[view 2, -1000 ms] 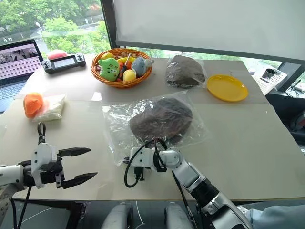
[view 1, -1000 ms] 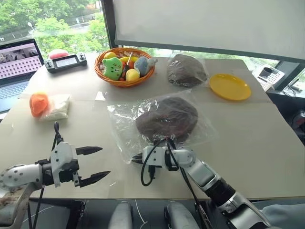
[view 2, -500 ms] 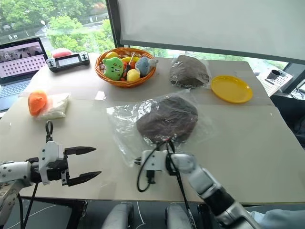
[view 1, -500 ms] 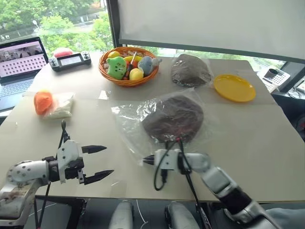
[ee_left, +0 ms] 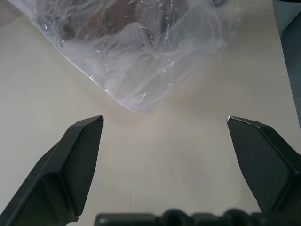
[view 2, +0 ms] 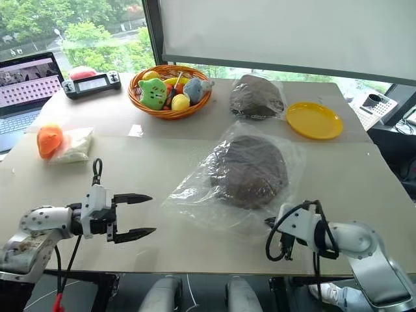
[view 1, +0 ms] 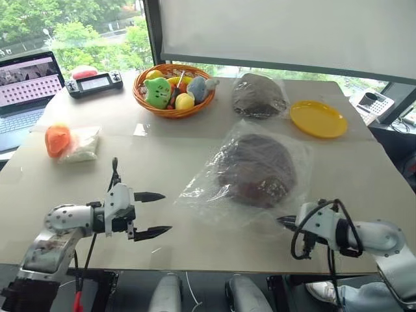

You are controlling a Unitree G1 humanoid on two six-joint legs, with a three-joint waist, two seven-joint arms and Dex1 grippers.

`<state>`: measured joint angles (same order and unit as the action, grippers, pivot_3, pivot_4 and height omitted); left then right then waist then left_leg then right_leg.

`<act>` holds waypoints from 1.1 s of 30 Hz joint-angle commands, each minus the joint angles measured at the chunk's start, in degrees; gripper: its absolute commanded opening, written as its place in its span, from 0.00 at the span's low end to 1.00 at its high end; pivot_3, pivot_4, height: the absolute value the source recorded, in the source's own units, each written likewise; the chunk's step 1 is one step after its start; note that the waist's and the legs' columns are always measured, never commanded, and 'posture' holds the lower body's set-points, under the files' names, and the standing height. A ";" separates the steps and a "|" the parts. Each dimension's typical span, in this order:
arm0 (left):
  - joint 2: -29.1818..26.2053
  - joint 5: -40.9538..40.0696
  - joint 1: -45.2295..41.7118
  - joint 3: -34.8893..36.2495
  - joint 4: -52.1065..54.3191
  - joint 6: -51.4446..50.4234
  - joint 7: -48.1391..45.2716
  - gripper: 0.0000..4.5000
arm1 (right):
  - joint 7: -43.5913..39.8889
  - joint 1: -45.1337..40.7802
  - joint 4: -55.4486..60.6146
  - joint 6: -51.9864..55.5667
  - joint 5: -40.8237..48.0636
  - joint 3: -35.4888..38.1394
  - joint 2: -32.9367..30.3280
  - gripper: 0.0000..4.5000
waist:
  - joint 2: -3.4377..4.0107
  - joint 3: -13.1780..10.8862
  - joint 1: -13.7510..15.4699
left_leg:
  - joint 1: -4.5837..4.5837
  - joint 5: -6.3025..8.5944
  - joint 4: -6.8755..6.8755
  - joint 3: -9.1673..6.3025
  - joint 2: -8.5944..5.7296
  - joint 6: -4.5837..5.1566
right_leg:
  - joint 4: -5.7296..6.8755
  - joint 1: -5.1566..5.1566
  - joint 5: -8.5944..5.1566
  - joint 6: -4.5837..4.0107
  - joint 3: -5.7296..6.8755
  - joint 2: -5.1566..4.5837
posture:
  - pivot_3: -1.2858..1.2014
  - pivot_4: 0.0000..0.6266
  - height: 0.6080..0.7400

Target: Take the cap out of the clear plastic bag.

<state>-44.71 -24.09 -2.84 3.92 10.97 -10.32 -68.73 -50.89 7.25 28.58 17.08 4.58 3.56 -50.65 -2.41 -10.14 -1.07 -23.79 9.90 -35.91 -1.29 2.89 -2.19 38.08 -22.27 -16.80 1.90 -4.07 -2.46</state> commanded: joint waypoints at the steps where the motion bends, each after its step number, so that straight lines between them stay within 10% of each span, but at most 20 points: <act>1: 0.16 0.11 -1.98 -0.62 -0.81 1.44 -0.94 1.00 | 2.70 -0.88 3.59 2.13 0.34 -0.37 2.26 0.02 | 0.00 0.00 0.02 | 0.00 0.00 0.00 -0.01 0.00 0.00 | 0.00 0.00 0.00 0.00 0.00 0.00 | 0.52 0.24 1.00; 6: 0.58 0.39 -4.09 -1.59 -2.15 1.72 -1.14 1.00 | 3.01 -0.17 5.66 4.94 1.26 -1.48 3.30 0.02 | 0.01 -0.01 0.06 | -0.03 0.00 -0.03 0.00 -0.02 0.00 | 0.00 0.00 0.00 0.03 -0.01 -0.01 | 0.52 0.24 1.00; 20: 1.64 0.56 -5.48 -2.40 -2.64 1.72 -0.80 1.00 | 1.35 5.27 8.48 10.01 6.10 6.20 0.16 0.99 | 0.01 -0.01 0.18 | -0.04 0.00 -0.06 0.00 -0.02 0.00 | 0.00 0.01 0.01 0.05 -0.01 -0.01 | 0.52 0.24 1.00; 33: 1.65 6.54 -17.02 -4.23 -12.00 15.42 -4.42 1.00 | 1.27 -0.06 22.53 29.87 41.27 18.55 0.91 0.99 | -0.01 0.00 0.25 | -0.04 0.00 -0.10 -0.03 -0.02 0.01 | -0.03 0.10 0.04 0.09 0.01 0.01 | 0.52 0.24 1.00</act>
<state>-43.40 -18.44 -17.93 0.25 -0.19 1.91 -72.75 -52.00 8.67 48.55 45.27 41.14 22.64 -50.23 -2.41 -10.15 -0.82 -23.83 9.90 -36.00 -1.33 2.87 -2.19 38.05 -22.18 -16.76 2.00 -4.06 -2.46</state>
